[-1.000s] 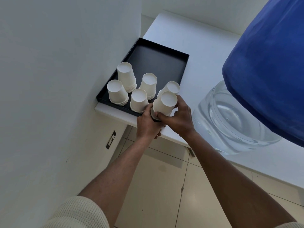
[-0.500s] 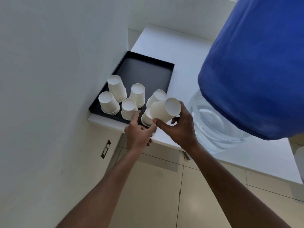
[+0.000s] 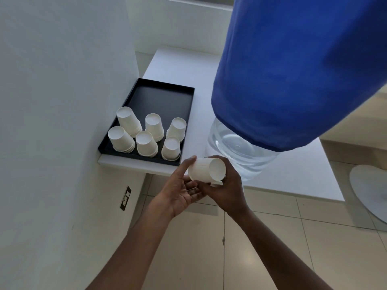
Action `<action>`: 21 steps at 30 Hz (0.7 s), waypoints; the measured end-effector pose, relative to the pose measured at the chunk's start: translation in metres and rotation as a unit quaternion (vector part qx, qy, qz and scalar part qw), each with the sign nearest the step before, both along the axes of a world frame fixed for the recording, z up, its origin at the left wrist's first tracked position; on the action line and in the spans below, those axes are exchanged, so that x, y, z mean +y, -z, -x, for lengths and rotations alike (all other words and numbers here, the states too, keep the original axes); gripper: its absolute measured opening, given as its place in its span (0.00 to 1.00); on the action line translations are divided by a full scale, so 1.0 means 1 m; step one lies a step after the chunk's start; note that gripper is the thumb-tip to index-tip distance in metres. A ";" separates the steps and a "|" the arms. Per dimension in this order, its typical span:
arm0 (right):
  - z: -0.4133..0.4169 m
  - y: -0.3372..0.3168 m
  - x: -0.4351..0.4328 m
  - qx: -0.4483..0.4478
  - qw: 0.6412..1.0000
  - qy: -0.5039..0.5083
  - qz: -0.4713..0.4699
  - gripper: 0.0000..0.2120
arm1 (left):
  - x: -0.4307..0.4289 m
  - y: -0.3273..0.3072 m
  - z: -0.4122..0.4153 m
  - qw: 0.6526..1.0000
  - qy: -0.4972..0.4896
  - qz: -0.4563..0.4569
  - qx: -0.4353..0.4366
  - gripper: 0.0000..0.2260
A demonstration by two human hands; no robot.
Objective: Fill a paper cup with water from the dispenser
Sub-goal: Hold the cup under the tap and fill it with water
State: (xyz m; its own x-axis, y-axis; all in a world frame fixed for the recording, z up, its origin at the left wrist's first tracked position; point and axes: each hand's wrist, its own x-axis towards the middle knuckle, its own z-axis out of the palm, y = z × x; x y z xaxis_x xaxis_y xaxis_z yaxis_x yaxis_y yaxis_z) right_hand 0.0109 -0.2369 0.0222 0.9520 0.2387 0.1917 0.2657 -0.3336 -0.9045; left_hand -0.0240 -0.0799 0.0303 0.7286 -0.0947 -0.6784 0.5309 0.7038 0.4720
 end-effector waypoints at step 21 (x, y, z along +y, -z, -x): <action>0.069 -0.034 -0.093 0.058 0.998 -0.018 0.021 0.44 | -0.071 -0.034 0.035 0.788 0.104 -0.519 -0.315 0.39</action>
State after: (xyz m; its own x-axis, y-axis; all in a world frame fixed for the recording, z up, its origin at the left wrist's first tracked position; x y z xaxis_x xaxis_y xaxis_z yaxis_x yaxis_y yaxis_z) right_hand -0.0579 -0.3295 0.0564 0.9578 0.2787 0.0696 0.1725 -0.3641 -0.9152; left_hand -0.0594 -0.1507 0.0645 0.9935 0.1120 0.0201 0.0151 -0.3049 0.9523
